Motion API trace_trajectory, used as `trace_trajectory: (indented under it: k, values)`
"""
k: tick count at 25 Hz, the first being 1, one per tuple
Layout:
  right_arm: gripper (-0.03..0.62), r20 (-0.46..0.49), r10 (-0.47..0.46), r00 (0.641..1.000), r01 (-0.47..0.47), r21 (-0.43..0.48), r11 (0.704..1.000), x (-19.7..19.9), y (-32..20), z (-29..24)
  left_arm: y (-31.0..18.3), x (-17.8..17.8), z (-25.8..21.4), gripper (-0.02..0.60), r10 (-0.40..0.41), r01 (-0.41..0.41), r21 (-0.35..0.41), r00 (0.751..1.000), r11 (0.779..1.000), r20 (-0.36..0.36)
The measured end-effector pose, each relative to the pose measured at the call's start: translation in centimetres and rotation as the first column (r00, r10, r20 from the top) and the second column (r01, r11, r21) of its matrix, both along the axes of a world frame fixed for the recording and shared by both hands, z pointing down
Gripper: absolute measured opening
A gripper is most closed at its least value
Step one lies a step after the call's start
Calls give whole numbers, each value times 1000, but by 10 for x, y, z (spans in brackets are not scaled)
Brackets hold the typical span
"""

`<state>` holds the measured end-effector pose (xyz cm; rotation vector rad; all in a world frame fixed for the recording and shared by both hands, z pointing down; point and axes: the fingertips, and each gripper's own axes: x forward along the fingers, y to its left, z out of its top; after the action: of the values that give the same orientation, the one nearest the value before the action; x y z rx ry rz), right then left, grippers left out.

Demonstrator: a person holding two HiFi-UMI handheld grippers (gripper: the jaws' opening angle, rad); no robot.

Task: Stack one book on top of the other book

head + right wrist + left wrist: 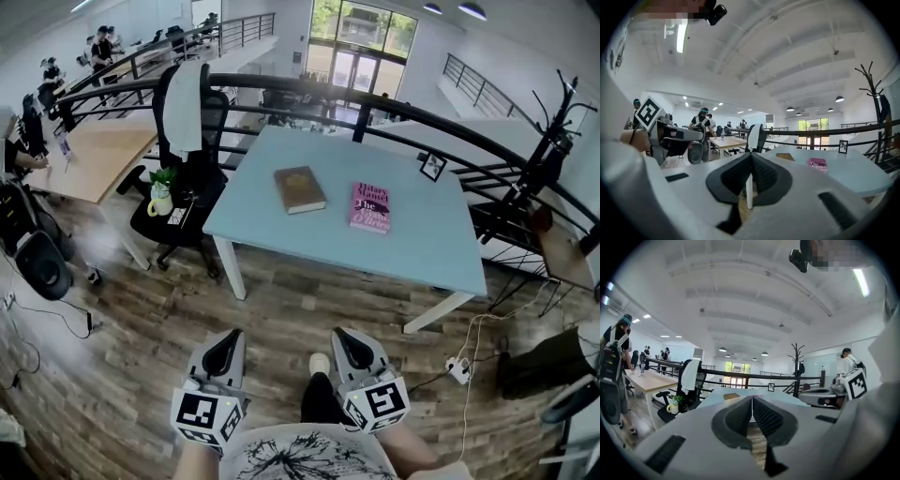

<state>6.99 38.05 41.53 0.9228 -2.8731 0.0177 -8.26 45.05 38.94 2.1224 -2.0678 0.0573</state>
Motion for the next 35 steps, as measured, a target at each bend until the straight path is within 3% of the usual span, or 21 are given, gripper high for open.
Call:
trace_trajectory:
  k: [17,25,30,35]
  values:
    - [-8,1,-104,995,104,3,995,-10,-287,-7,-270,5,3,11,-73,73,6,997,997,19]
    - [-8,-19,-124,992,124,-44,991,-23,-366,13,-344,-3,26,11,-94,94,-37,996,995,5]
    - [-8,-43,-137,990,134,-76,988,-50,-400,28,-381,-31,37,11,-110,108,-59,994,992,-19]
    - [-8,-73,-121,990,113,-106,988,-87,-444,40,-435,-66,44,11,-63,64,-53,998,997,27]
